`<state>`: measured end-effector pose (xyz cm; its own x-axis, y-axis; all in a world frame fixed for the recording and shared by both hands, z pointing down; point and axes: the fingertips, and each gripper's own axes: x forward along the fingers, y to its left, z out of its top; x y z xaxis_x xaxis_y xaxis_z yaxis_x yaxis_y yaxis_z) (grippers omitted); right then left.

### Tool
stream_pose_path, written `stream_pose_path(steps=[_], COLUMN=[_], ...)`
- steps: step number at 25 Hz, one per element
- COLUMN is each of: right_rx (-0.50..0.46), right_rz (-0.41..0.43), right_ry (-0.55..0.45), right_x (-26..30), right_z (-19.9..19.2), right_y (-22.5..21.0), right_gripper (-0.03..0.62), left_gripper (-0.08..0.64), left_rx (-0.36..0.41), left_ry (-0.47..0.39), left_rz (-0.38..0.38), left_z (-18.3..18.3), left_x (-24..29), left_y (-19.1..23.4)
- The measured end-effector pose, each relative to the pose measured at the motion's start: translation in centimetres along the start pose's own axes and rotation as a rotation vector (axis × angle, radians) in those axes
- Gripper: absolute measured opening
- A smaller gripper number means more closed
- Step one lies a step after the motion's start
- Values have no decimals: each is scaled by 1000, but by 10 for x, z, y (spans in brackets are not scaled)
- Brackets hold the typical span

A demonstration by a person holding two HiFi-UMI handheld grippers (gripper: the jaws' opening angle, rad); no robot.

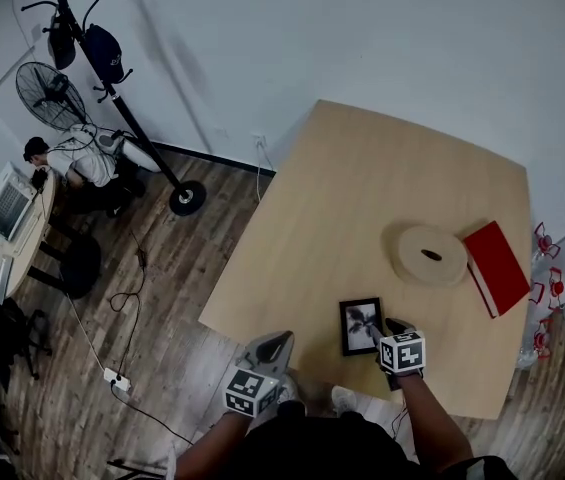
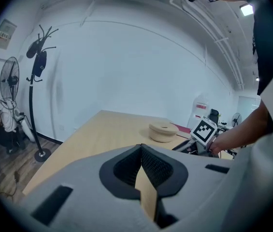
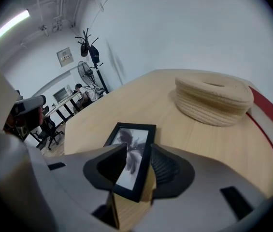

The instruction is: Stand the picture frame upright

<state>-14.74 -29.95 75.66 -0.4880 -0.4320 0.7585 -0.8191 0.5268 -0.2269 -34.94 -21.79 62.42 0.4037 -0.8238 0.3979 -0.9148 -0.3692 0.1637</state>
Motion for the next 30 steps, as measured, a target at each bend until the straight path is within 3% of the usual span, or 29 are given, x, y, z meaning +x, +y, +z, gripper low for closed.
stream_pose_path(steps=[8,20,30], right_rx=[57,126,82], right_rz=[-20,-6,-32], right_ry=[99,134,58], right_x=[31,30,15], right_z=[-15,-14,3], right_y=[-15,-13,-11], right_gripper=[136,99,67], left_gripper=[-5,-5,-5], left_rx=[-6,-7,-46], left_ry=[25,-14,-23], left_rz=[-28,-49,-35], left_z=[-6,12,9], left_x=[-1,-2,-7], left_y=[3,-7,-3])
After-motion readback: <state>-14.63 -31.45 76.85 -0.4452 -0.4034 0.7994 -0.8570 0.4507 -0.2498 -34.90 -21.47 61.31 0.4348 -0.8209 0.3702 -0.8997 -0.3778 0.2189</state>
